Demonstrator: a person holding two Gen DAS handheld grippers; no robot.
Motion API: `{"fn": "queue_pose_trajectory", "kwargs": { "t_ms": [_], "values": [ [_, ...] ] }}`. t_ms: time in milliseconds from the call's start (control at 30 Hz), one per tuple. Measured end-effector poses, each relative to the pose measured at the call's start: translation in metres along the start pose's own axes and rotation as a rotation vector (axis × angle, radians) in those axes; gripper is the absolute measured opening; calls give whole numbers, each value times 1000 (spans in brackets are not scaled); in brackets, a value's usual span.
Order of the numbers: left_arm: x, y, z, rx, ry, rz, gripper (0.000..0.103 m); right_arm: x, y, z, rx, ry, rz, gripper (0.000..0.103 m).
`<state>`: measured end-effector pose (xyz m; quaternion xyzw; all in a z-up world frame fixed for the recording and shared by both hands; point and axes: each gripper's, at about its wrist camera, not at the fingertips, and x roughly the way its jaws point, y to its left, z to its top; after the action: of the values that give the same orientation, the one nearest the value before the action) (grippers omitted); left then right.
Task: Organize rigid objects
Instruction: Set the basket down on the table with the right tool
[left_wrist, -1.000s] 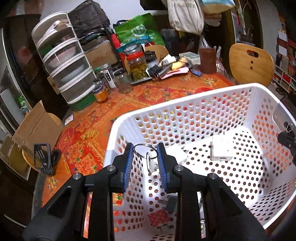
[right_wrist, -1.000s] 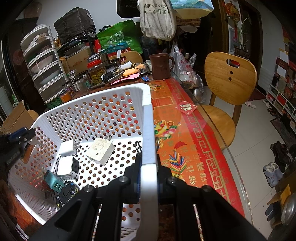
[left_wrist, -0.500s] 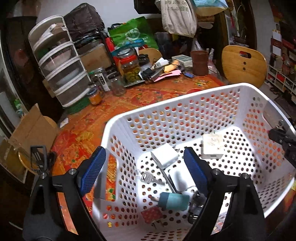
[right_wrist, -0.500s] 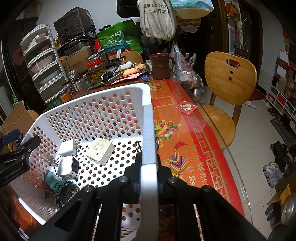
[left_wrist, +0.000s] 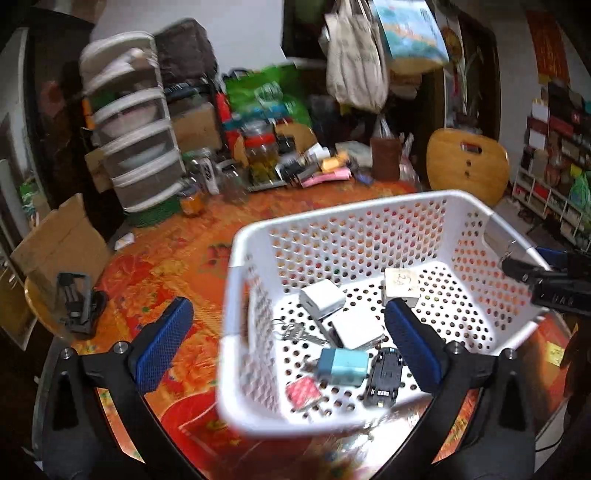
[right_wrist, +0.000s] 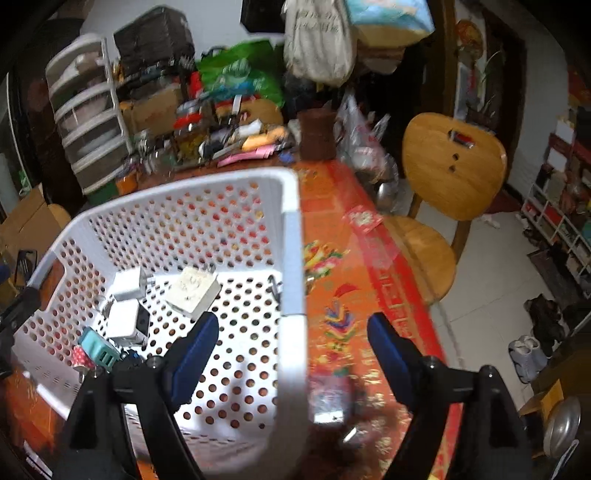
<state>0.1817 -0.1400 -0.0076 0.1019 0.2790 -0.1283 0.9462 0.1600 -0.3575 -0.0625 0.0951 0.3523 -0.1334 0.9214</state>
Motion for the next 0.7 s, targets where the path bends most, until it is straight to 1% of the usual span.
{"fn": "queue_pose_trajectory", "kwargs": {
  "t_ms": [67, 133, 200, 233, 267, 300, 333, 367, 400, 433, 467, 533, 600, 700],
  "values": [
    [-31, 12, -9, -7, -60, 18, 102, -29, -1, -6, 9, -67, 4, 89],
    [-58, 21, -19, -13, -87, -3, 102, -62, -1, -14, 25, -142, 14, 93],
    [-84, 31, -27, -32, -98, -18, 102, -103, 0, -34, 61, -231, 68, 98],
    [-98, 38, -32, -49, -107, -31, 102, -114, 4, -39, 62, -249, 83, 100],
    [-113, 45, -37, -68, -120, -30, 102, -134, 9, -54, 53, -276, 97, 101],
    [-126, 49, -41, -78, -132, -9, 102, -145, 13, -63, 42, -289, 100, 101],
    [-141, 53, -45, -83, -151, 32, 102, -161, 17, -75, 27, -303, 97, 101],
    [-154, 56, -49, -83, -169, 62, 102, -171, 22, -80, 20, -310, 94, 101],
    [-169, 59, -52, -80, -186, 75, 102, -180, 26, -86, 15, -312, 94, 101],
    [-180, 63, -55, -86, -194, 63, 102, -190, 31, -93, 7, -305, 99, 101],
    [-194, 68, -58, -102, -201, 33, 102, -201, 37, -100, -13, -290, 109, 101],
    [-214, 70, -65, -117, -212, 10, 102, -218, 51, -110, -60, -287, 110, 101],
    [-229, 67, -73, -115, -205, 4, 102, -229, 65, -117, -98, -281, 99, 101],
    [-234, 60, -80, -108, -160, -1, 102, -232, 80, -120, -112, -256, 117, 101]
  ]
}}
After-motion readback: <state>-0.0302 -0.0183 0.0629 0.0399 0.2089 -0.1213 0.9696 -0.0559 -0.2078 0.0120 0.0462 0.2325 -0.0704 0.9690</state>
